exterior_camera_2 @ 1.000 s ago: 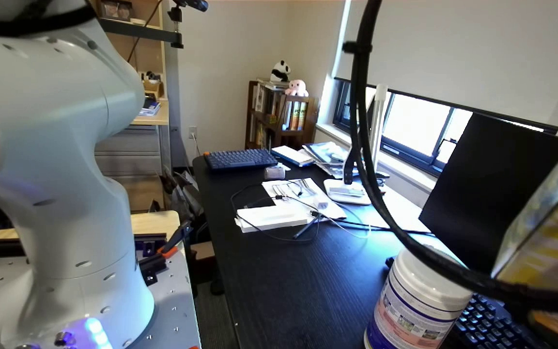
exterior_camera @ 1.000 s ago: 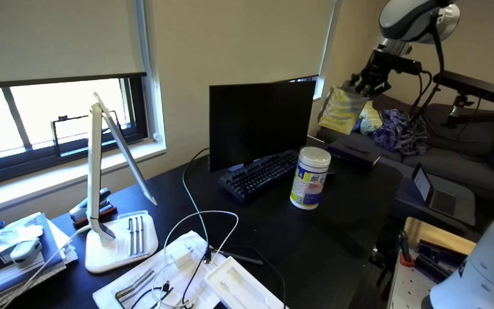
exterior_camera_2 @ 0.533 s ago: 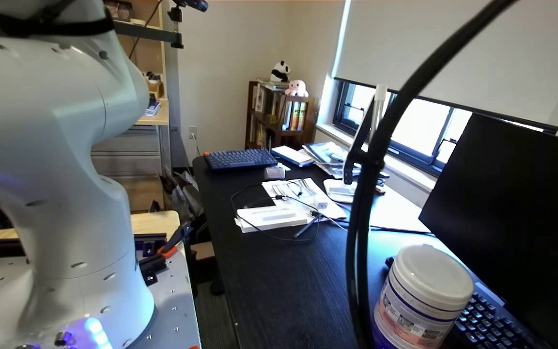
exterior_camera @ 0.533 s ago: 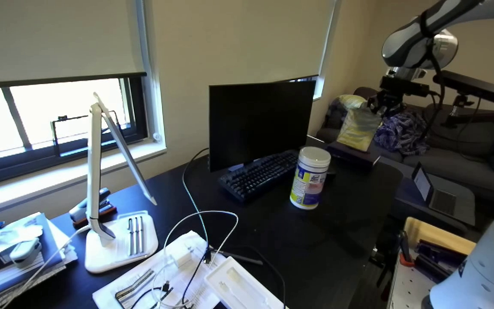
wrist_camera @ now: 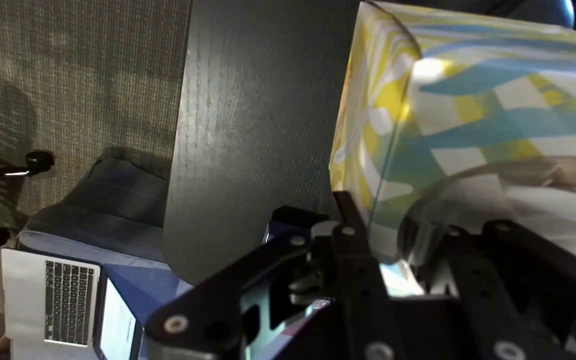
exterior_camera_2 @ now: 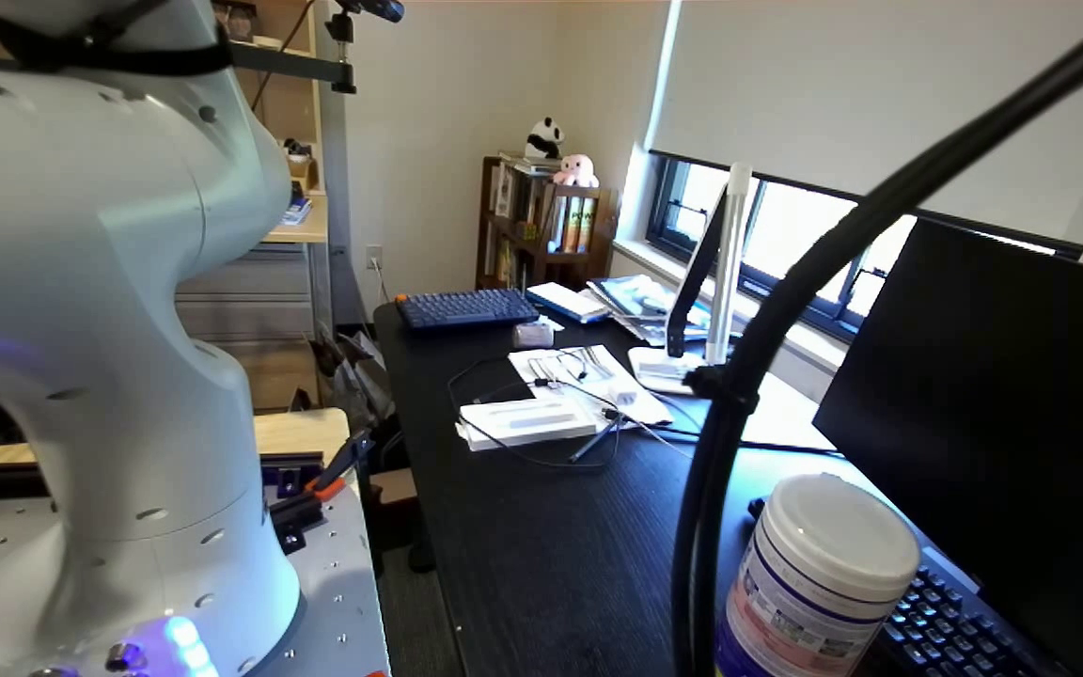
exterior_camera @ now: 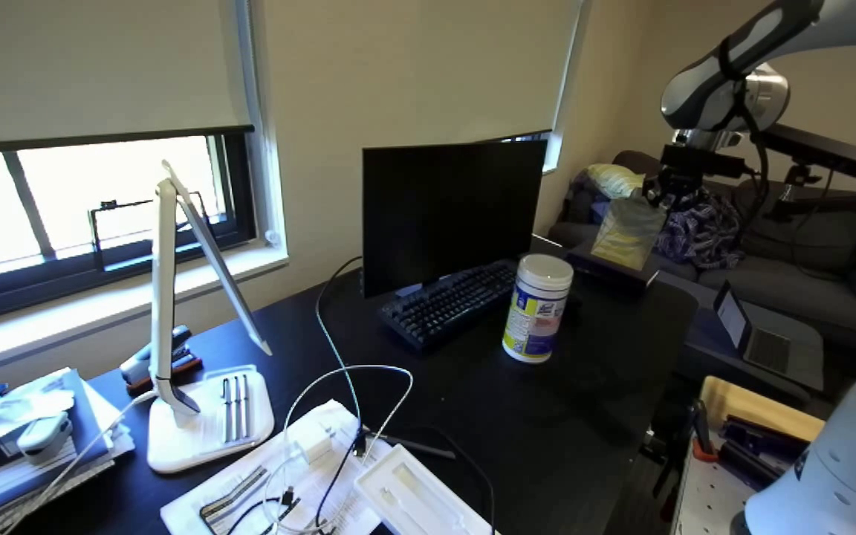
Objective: Move the tissue box to the right
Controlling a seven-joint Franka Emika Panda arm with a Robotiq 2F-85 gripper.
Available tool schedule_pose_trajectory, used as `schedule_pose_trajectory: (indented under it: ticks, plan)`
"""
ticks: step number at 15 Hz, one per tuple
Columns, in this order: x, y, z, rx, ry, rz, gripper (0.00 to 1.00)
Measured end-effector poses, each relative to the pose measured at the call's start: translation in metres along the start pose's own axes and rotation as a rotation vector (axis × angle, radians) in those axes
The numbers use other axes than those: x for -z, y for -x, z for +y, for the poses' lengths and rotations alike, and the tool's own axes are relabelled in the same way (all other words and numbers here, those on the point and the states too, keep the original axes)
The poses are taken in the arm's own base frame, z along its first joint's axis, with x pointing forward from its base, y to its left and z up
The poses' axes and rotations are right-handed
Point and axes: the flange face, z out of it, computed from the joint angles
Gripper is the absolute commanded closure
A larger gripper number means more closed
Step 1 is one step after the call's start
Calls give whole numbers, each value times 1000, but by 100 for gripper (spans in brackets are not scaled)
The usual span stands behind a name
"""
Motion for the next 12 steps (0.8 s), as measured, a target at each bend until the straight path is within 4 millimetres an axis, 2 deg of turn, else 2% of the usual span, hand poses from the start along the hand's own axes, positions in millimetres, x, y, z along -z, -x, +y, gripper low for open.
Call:
schedule_pose_trajectory:
  ticks: [3, 10, 12]
  plan:
    - [-4, 5, -8, 19, 11, -13, 99]
    - [-27, 32, -67, 68, 35, -41, 99]
    - [-40, 31, -66, 55, 53, -44, 99]
